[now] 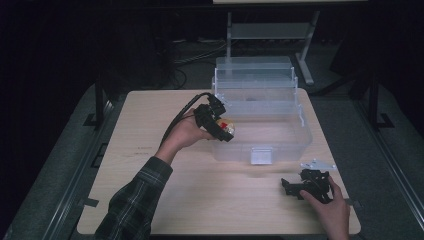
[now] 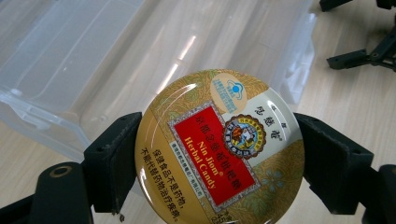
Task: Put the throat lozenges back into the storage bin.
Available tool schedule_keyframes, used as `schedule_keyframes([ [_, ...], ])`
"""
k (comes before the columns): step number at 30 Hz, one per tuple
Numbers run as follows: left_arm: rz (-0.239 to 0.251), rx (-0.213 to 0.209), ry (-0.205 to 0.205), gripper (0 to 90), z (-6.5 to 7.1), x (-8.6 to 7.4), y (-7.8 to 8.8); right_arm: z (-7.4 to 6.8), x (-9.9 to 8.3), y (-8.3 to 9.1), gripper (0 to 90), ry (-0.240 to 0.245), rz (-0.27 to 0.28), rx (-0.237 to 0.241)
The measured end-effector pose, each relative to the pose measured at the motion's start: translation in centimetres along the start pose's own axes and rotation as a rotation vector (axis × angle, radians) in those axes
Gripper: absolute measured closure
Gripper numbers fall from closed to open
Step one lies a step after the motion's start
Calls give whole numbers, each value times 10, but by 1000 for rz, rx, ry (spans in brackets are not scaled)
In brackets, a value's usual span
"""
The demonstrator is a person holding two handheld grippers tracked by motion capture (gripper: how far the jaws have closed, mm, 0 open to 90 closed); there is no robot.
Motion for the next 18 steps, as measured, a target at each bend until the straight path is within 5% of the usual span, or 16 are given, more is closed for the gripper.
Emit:
schedule_keyframes([
  [18, -17, 11, 1, 194, -13, -5, -21, 0, 0, 0, 0, 1, 0, 1],
])
Point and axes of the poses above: each handheld gripper's, and its own axes: y roughly backward along the jaws, x roughly out of its top, z roughly to its right, the point moved 3 cm from there along -y, roughly forward along the jaws, and after that the axes turned 9 degrees about z, right-handed, at the moved point
